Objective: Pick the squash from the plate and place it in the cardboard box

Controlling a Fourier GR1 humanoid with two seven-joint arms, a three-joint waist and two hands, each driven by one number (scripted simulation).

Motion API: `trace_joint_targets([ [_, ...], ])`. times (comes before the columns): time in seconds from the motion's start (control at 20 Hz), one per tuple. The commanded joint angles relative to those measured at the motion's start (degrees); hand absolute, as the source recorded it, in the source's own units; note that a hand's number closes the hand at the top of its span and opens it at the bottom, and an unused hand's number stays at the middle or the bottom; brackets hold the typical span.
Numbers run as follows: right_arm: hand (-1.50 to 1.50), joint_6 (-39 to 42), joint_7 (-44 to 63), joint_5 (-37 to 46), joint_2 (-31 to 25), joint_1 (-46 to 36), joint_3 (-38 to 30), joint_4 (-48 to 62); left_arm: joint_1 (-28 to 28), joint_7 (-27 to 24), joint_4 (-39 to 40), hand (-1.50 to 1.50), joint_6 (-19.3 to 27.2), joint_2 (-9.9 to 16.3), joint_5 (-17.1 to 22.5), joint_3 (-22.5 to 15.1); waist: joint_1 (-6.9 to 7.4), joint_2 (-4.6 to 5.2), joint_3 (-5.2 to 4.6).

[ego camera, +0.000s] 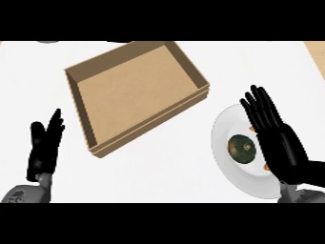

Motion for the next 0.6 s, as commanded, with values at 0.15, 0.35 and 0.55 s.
trace_joint_targets([
  [0.15,-1.50,25.0,-2.1,-6.4,-9.4,-5.3,2.6,5.6,-2.4,-3.9,-0.3,0.00,-0.3,7.2,-6.2,0.2,2.91,-0.98,0.78],
  [0.35,-1.50,26.7,-9.8,14.1,-21.0,-15.1,2.7,-1.3,-2.5,-3.6,-0.4,0.00,-1.4,9.0,-7.2,-0.4,3.93,-4.10,0.29],
  [0.55,-1.50,38.8,-27.6,11.9,-21.5,-8.4,4.5,13.8,-4.8,-5.5,-0.9,0.00,-2.8,11.2,-7.1,0.8,4.00,0.01,1.13],
])
